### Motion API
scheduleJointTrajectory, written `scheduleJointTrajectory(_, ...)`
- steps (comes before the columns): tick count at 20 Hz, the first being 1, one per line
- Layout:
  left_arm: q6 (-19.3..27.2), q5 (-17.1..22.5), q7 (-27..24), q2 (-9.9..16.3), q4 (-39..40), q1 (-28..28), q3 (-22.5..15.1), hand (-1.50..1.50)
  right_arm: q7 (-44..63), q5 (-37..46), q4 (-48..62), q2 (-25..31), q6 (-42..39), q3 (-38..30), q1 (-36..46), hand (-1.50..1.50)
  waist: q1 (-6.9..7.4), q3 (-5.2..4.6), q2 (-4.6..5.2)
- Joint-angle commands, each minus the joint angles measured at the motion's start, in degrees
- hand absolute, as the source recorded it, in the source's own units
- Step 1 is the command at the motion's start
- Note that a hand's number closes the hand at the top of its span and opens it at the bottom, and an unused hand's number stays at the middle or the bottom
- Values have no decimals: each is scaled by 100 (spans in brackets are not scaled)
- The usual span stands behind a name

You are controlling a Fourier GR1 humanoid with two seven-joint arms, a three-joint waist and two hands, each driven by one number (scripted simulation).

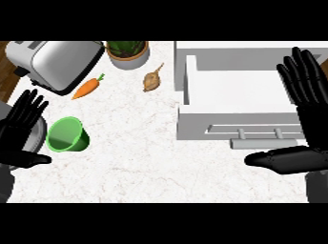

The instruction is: Pick up the cup, place it into the drawer and close the drawer

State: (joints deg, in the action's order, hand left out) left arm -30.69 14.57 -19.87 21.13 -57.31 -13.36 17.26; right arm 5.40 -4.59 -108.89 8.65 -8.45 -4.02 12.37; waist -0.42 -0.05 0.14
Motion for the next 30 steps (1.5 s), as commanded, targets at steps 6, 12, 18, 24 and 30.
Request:
scheduleJointTrajectory(6,-95,-891,-1577,226,2190,-485,-65,-150,-133,-198,147,150,-214,-243,42,-150,-29,-2,10)
scheduleJointTrajectory(12,254,-1298,-2349,285,3360,-941,-97,-150,296,-202,72,254,-175,-224,383,-150,-93,-12,31)
scheduleJointTrajectory(18,429,-1574,-3164,190,4195,-1143,-194,-150,231,-75,-99,18,-49,5,273,-150,-145,-22,51)
scheduleJointTrajectory(24,416,-1551,-3487,264,4441,-1250,-116,-150,18,-211,26,155,-242,-171,189,-150,-194,-30,77)
scheduleJointTrajectory(30,336,-1667,-3688,133,4539,-1304,-228,-150,215,98,153,-4,38,44,453,-150,-126,-28,66)
